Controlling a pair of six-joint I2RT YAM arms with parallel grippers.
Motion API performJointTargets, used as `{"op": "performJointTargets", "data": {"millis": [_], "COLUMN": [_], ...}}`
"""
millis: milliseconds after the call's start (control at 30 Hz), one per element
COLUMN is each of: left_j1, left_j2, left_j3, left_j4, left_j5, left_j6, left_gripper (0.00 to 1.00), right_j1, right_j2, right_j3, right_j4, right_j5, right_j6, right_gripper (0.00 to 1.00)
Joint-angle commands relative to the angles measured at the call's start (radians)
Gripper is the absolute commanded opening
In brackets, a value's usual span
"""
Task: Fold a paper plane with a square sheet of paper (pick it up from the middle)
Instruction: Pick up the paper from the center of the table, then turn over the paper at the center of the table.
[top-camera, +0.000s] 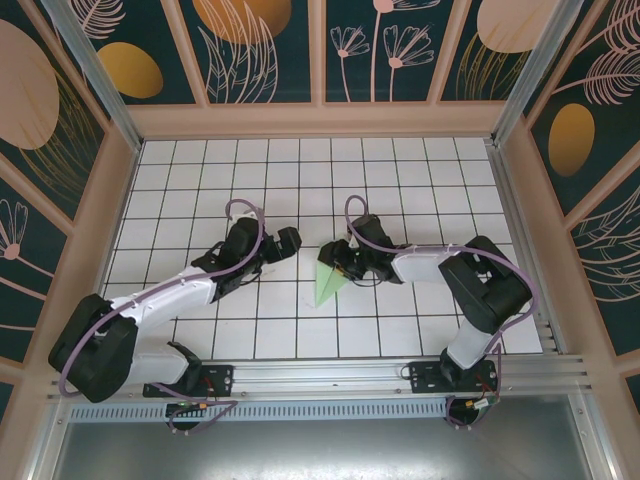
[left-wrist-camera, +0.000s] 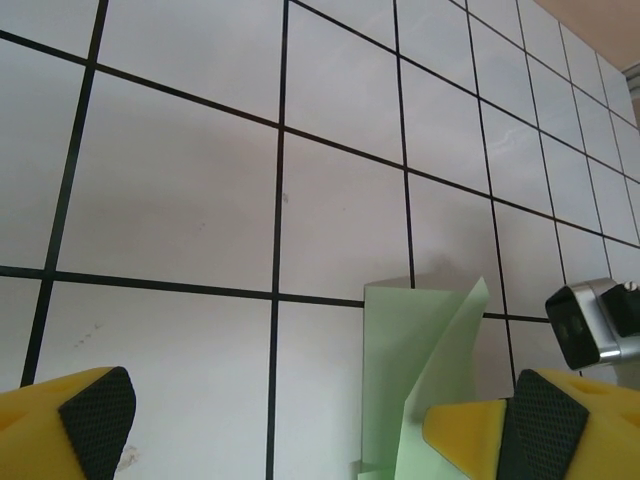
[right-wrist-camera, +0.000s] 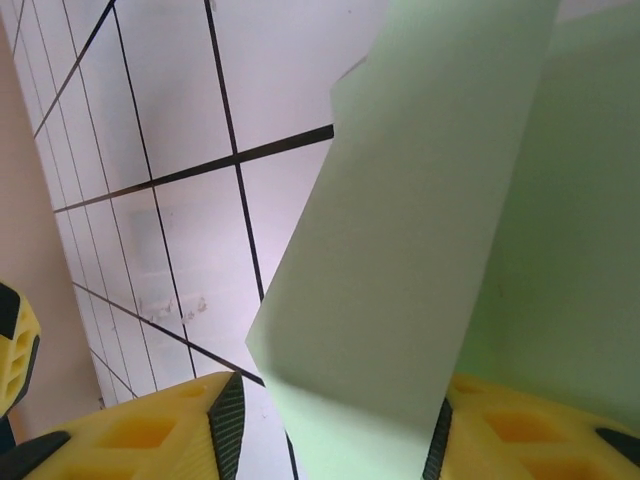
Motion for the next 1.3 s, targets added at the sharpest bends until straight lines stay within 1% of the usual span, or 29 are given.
{"op": "performJointTargets", "data": {"millis": [0, 67, 133, 267, 367, 467, 533, 633, 767, 900, 1033, 1167, 1267], "left_j1": [0.023, 0.033, 0.036, 0.047, 0.059, 0.060, 0.061, 0.062, 0.062, 0.063, 0.063, 0.062, 0.062], "left_j2": [-0.025, -0.024, -0.026, -0.026, -0.033, -0.056, -0.070, -0.084, -0.095, -0.125, -0.165, -0.152, -0.138], "left_j3": [-0.010, -0.006, -0.002, 0.005, 0.005, -0.026, -0.047, -0.082, -0.130, -0.168, -0.187, -0.228, -0.211], "left_j4": [-0.012, -0.007, 0.000, -0.001, -0.015, 0.013, 0.026, 0.055, 0.151, 0.298, 0.411, 0.624, 0.610], "left_j5": [0.083, 0.141, 0.182, 0.226, 0.266, 0.271, 0.274, 0.293, 0.394, 0.515, 0.586, 0.655, 0.652], "left_j6": [-0.015, -0.027, -0.039, -0.065, -0.074, -0.074, -0.083, -0.115, -0.159, -0.218, -0.283, -0.398, -0.390], "left_gripper": [0.98, 0.99, 0.98, 0.99, 0.99, 0.99, 0.98, 0.99, 0.99, 0.99, 0.98, 0.98, 0.99], "right_j1": [0.014, 0.019, 0.020, 0.021, 0.021, 0.019, 0.017, 0.008, -0.025, -0.065, -0.087, -0.087, -0.086], "right_j2": [-0.031, -0.033, -0.033, -0.026, -0.021, -0.028, -0.040, -0.080, -0.170, -0.221, -0.222, -0.195, -0.170], "right_j3": [-0.037, -0.053, -0.071, -0.067, -0.062, -0.065, -0.071, -0.083, -0.107, -0.107, -0.091, -0.050, -0.051], "right_j4": [0.084, 0.091, 0.111, 0.110, 0.114, 0.127, 0.144, 0.175, 0.286, 0.399, 0.513, 0.562, 0.654], "right_j5": [-0.033, -0.024, -0.025, -0.015, -0.019, -0.013, -0.014, -0.005, -0.048, -0.117, -0.193, -0.248, -0.293], "right_j6": [0.000, -0.010, -0.026, -0.088, -0.112, -0.136, -0.142, -0.144, -0.113, -0.033, 0.073, 0.135, 0.210], "right_gripper": [0.47, 0.46, 0.43, 0.36, 0.27, 0.17, 0.06, 0.00, 0.00, 0.00, 0.00, 0.00, 0.00]}}
